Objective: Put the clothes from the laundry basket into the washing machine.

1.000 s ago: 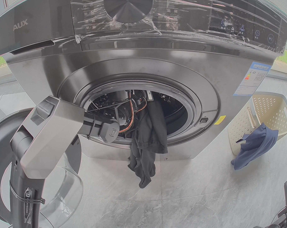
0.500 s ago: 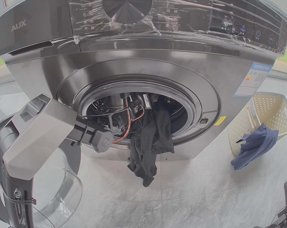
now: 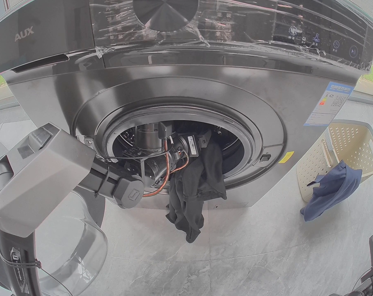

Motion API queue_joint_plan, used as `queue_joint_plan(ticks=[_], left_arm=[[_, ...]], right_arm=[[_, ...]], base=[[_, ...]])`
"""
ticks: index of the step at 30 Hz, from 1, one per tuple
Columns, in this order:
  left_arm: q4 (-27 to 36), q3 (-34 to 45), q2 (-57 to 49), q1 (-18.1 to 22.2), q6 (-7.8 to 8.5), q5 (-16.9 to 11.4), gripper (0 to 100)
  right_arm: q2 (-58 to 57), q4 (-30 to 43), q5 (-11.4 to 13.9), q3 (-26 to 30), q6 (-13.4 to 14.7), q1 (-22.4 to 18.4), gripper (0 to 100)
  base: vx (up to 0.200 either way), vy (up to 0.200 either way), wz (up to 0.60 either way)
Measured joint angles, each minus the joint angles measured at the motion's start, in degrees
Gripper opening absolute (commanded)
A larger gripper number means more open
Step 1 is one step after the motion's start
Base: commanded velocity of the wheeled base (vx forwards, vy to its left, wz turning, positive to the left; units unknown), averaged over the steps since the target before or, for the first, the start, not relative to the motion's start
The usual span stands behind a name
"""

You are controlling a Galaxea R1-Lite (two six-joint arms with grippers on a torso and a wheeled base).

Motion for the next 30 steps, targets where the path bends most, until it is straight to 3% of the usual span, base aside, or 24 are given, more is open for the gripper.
queue_joint_plan(ticks=[11, 30], left_arm=[[-4.5, 1.1, 4.1, 0.5, -0.12, -0.6, 100], [-3.2, -0.6, 8.0, 0.6, -0.11, -0.9, 100]], right_arm=[[0.0, 0.0, 0.0, 0.0, 0.0, 0.0, 0], [0.0, 0.0, 0.0, 0.0, 0.0, 0.0, 0]], base=[[0.000, 0.000, 0.00], [0.000, 0.000, 0.00]])
